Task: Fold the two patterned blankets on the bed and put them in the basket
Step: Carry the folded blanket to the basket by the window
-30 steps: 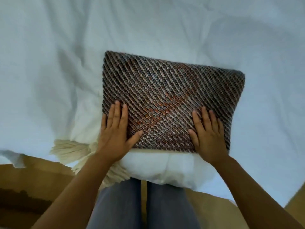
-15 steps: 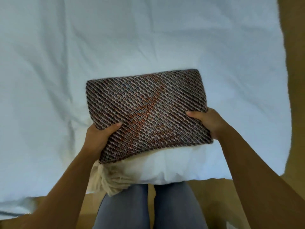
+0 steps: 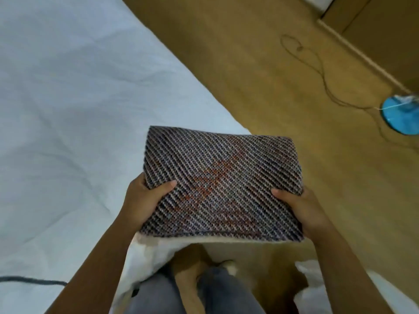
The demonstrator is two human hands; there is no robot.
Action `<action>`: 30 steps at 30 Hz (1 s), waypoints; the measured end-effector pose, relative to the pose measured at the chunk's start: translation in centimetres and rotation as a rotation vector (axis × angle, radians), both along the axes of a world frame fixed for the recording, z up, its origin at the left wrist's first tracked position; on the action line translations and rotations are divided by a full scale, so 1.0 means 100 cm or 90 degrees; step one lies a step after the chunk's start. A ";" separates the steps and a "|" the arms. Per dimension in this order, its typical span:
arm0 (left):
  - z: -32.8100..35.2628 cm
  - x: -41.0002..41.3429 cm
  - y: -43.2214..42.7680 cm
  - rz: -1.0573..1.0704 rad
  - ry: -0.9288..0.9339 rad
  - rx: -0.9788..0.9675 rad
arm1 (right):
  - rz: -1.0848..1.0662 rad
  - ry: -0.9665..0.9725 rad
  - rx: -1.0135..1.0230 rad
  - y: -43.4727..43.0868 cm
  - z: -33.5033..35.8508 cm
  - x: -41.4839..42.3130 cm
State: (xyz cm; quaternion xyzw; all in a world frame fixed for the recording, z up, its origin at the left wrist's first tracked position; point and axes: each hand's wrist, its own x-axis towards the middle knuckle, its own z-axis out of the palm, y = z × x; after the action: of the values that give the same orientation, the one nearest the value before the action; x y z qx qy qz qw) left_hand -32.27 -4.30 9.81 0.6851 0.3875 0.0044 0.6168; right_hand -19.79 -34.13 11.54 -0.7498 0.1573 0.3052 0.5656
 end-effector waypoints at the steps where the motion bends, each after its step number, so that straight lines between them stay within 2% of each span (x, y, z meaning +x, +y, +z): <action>1: 0.005 0.016 -0.019 -0.026 -0.003 0.006 | -0.034 -0.002 0.005 -0.025 0.004 0.000; 10: 0.054 0.164 -0.247 -0.280 -0.089 -0.038 | -0.354 -0.064 0.040 -0.265 0.055 -0.002; 20: 0.086 0.333 -0.462 -0.547 -0.134 -0.092 | -0.674 -0.109 0.064 -0.427 0.066 0.033; 30: 0.100 0.439 -0.687 -0.846 -0.117 -0.116 | -0.936 -0.157 -0.040 -0.538 0.086 0.037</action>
State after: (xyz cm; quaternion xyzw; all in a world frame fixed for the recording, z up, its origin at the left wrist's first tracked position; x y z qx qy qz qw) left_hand 11.63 -72.99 19.85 0.7198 -0.1715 -0.3502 0.5743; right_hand -16.05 -87.89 20.14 -0.4958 0.5624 -0.2427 0.6155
